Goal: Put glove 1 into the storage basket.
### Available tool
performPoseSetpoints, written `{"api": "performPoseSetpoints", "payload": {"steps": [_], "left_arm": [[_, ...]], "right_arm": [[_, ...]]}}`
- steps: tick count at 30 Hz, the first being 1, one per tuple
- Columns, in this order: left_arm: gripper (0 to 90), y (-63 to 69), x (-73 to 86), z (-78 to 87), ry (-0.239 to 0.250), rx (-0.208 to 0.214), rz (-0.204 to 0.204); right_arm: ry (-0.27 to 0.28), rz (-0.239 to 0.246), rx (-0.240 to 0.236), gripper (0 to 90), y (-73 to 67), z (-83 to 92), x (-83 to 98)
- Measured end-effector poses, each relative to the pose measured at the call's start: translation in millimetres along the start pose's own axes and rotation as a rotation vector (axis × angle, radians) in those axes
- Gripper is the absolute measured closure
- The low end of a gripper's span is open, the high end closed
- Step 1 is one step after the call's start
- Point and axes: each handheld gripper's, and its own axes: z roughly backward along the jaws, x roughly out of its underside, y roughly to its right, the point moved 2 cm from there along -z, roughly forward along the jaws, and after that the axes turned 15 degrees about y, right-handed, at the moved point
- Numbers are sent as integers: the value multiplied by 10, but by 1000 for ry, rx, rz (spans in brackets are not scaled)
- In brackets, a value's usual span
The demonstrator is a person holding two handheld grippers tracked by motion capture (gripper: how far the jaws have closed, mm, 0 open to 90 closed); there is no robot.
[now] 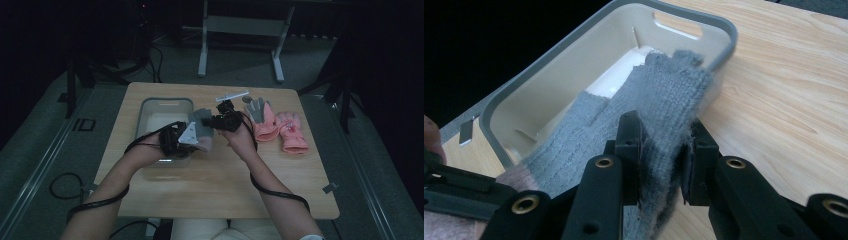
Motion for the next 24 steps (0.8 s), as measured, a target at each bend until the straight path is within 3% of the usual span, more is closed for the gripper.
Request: {"api": "performPoseSetpoints", "payload": {"steps": [11,17,24], "left_arm": [[708,-117,265,244,-57,-46,14],[708,-200,448,349,-86,-63,45],[708,-245,648,389,-97,-71,44]], "right_arm": [[-21,29,-36,739,-228,-428,-137],[-35,35,-63,739,-340,-702,-179],[-45,15,-89,738,-364,-932,-154]]}}
